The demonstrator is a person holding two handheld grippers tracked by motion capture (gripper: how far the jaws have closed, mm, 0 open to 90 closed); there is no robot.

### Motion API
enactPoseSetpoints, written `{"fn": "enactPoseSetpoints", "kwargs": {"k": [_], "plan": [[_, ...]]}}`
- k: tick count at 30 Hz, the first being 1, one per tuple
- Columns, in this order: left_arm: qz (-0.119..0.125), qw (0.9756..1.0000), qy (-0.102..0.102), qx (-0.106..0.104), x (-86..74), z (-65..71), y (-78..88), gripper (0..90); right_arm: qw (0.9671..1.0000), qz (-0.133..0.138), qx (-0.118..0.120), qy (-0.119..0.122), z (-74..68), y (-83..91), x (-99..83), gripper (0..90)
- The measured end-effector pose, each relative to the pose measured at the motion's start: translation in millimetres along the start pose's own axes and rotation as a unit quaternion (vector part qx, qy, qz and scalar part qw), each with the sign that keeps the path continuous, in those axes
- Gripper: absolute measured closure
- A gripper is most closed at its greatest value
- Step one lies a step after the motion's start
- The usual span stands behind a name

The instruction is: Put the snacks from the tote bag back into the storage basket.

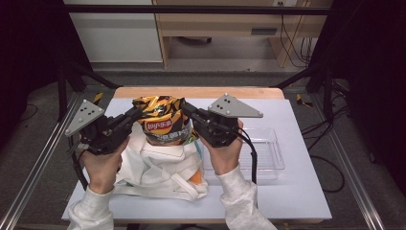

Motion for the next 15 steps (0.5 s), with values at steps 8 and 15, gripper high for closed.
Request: {"fn": "enactPoseSetpoints", "kwargs": {"k": [8,15], "plan": [[0.001,1.0,-0.002,-0.006,6.1,10.5,-9.9,87.6,0.9999,0.002,-0.011,0.0,8.5,11.4,3.7,89.9],[-0.002,0.9999,-0.005,-0.015,9.2,21.7,-21.0,87.7,0.9997,0.002,-0.023,-0.003,17.5,22.5,5.1,89.9]]}}
Point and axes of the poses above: each handheld gripper's, and its own axes: y roughly backward along the jaws, x roughly out of its top, z roughly to its right, the point moved 2 cm from there along -y, roughly forward along the jaws, and after that the axes turned 4 degrees about -z, right-handed, at the moved point
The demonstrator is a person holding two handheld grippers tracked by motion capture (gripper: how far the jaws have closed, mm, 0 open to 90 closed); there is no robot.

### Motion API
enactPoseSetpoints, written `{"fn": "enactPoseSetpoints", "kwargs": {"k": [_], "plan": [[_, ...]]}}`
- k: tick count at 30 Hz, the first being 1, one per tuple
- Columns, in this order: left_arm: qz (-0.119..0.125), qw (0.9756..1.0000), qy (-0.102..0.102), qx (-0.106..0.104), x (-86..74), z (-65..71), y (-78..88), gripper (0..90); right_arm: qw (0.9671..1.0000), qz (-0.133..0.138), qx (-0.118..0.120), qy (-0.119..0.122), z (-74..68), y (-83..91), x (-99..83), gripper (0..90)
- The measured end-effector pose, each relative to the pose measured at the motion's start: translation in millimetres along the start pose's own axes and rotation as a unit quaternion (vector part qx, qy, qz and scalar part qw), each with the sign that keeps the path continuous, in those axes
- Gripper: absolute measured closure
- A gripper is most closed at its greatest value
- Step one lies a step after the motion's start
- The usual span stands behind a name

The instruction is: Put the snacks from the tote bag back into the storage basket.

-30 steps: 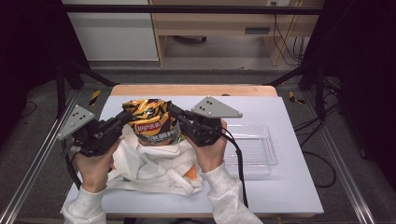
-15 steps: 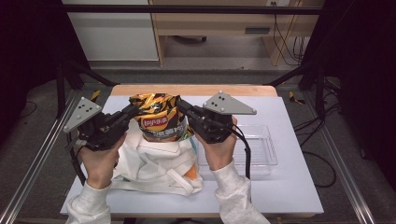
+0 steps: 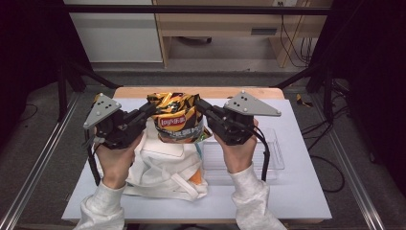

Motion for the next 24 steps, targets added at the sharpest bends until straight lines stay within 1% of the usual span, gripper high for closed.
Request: {"fn": "enactPoseSetpoints", "kwargs": {"k": [3,9,13,24], "plan": [[-0.002,1.0,0.0,-0.004,1.4,4.3,-5.1,87.7,1.0,-0.001,-0.005,0.002,4.8,4.5,-0.5,89.8],[-0.008,0.9999,-0.004,-0.009,2.6,14.4,-16.1,87.7,0.9999,-0.002,-0.015,-0.003,14.8,13.4,-2.9,89.8],[-0.01,0.9998,-0.009,-0.013,4.2,22.7,-22.9,87.7,0.9998,-0.001,-0.021,-0.006,21.5,20.6,-4.2,89.8],[-0.019,0.9993,-0.013,-0.031,3.6,44.7,-46.6,87.7,0.9988,-0.002,-0.046,-0.014,40.6,42.4,-9.6,89.8]]}}
Point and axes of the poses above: each handheld gripper's, and its own axes: y roughly backward along the jaws, x roughly out of its top, z roughly to its right, the point moved 2 cm from there along -y, roughly forward along the jaws, and after that the axes turned 4 degrees about -z, right-handed, at the moved point
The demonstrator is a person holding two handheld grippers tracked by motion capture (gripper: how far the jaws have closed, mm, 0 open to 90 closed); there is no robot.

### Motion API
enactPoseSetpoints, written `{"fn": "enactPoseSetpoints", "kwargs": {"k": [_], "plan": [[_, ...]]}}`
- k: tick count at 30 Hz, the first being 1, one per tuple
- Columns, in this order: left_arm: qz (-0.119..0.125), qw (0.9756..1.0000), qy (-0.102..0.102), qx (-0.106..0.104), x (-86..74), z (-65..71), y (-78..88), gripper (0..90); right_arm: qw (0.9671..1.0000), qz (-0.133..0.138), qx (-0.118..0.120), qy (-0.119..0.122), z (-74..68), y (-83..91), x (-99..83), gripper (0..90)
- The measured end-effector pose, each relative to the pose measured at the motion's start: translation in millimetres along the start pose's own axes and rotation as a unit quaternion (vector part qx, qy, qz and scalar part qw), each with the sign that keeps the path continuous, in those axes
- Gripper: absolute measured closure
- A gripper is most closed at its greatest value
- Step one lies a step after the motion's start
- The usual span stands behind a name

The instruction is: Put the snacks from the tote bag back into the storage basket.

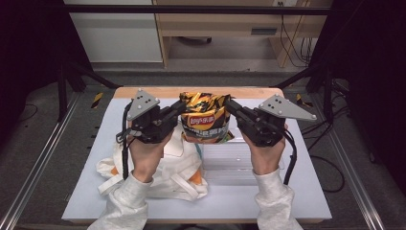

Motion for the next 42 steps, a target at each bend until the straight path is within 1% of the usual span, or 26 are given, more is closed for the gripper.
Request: {"fn": "enactPoseSetpoints", "kwargs": {"k": [6,10,14,15,19,20,23,34,42], "plan": [[-0.003,1.0,-0.004,-0.007,1.0,11.3,-10.7,87.6,0.9999,0.0,-0.009,-0.004,10.4,10.9,-3.1,89.9],[-0.007,0.9998,-0.006,-0.015,-0.1,18.2,-18.9,87.6,0.9998,0.0,-0.017,-0.005,18.2,18.1,-6.0,89.9],[-0.012,0.9997,-0.008,-0.019,-1.7,24.9,-26.7,87.5,0.9996,-0.002,-0.024,-0.011,24.8,23.7,-9.8,89.8],[-0.013,0.9997,-0.008,-0.021,-2.2,26.4,-28.5,87.6,0.9996,-0.002,-0.026,-0.009,26.7,24.9,-10.8,89.8],[-0.016,0.9995,-0.008,-0.025,-4.5,30.9,-35.4,87.5,0.9994,-0.004,-0.031,-0.014,32.0,29.7,-14.4,89.8],[-0.017,0.9995,-0.008,-0.026,-5.1,31.9,-37.1,87.5,0.9994,-0.006,-0.032,-0.012,33.6,30.7,-15.4,89.8],[-0.021,0.9994,-0.009,-0.028,-7.5,34.3,-41.7,87.5,0.9992,-0.009,-0.036,-0.015,37.4,32.6,-18.9,89.8],[-0.04,0.9988,-0.009,-0.029,-20.5,38.3,-55.8,87.5,0.9986,-0.02,-0.041,-0.024,48.4,33.5,-33.8,89.8],[-0.055,0.9981,0.001,-0.026,-33.5,32.0,-65.0,87.5,0.9979,-0.039,-0.043,-0.029,53.0,24.1,-47.4,89.8]]}}
Point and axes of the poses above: each handheld gripper's, and its own axes: y roughly backward along the jaws, x roughly out of its top, z roughly to its right, the point moved 2 cm from there along -y, roughly forward along the jaws, and after that the axes turned 4 degrees about -z, right-handed, at the moved point
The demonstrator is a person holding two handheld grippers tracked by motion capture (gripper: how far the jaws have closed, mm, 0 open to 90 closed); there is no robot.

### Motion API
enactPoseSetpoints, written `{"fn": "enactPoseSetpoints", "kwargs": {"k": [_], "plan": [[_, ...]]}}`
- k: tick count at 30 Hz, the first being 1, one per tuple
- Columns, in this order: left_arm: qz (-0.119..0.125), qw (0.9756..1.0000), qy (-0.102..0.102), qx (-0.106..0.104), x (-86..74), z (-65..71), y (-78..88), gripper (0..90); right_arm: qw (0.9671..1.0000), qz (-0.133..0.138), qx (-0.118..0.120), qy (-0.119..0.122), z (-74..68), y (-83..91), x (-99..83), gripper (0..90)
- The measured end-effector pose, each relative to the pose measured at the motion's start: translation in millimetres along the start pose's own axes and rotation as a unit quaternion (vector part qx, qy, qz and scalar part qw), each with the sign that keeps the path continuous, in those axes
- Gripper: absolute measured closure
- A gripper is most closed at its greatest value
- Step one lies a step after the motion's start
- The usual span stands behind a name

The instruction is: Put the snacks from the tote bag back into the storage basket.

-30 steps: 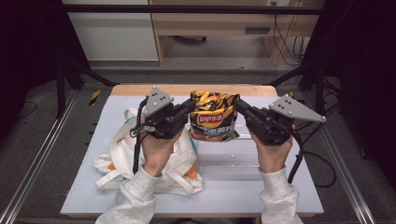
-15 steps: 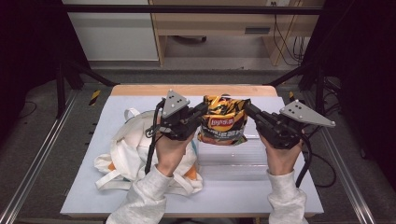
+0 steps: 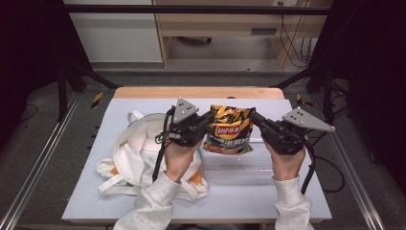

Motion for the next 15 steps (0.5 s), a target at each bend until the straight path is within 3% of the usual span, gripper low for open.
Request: {"fn": "enactPoseSetpoints", "kwargs": {"k": [15], "plan": [[-0.022,0.9997,0.014,0.003,-19.3,-8.4,-18.4,87.7,0.9995,-0.028,-0.005,-0.011,8.4,-16.7,-16.9,89.5]]}}
Point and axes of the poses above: each handheld gripper's, and its own axes: y roughly backward along the jaws, x roughly out of its top, z roughly to its right, the point moved 2 cm from there along -y, roughly forward along the jaws, and after that the axes turned 4 degrees about -z, right-handed, at the moved point
